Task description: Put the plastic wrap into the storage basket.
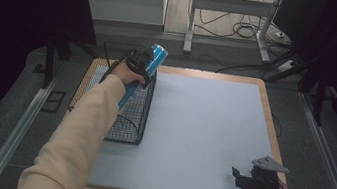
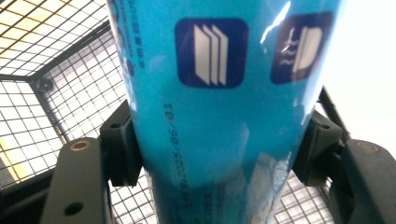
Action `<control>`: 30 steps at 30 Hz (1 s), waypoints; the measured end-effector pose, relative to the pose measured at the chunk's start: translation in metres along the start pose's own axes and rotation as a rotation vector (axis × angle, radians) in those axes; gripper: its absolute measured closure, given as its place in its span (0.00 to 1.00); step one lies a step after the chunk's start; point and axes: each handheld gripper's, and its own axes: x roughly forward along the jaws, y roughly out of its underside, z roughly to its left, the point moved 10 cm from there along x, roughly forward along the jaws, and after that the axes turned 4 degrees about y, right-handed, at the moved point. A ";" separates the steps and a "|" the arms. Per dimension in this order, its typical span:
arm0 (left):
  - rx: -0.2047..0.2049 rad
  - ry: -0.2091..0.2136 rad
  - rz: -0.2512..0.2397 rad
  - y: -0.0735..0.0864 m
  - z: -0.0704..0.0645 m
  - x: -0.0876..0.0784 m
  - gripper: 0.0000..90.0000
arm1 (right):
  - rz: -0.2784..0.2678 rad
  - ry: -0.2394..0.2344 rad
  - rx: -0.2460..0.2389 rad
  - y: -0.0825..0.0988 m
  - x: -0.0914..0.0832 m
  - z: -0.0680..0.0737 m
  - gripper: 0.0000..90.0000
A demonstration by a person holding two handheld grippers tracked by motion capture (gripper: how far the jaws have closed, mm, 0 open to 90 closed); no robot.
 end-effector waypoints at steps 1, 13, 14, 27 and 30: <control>0.004 -0.004 0.001 0.000 0.001 0.001 0.35 | 0.000 0.001 -0.004 0.000 0.000 0.000 0.17; -0.005 -0.020 -0.004 -0.001 0.005 0.007 0.34 | 0.002 0.002 -0.005 0.000 0.000 0.000 0.17; -0.001 -0.024 -0.006 -0.001 0.005 0.006 0.34 | 0.002 0.002 -0.006 0.000 0.000 0.000 0.17; -0.016 0.040 -0.153 0.010 -0.017 -0.031 0.16 | -0.003 0.002 -0.002 0.000 -0.001 -0.001 0.17; -0.007 0.054 -0.186 0.017 -0.026 -0.039 0.15 | -0.006 0.003 -0.002 0.000 -0.002 -0.001 0.17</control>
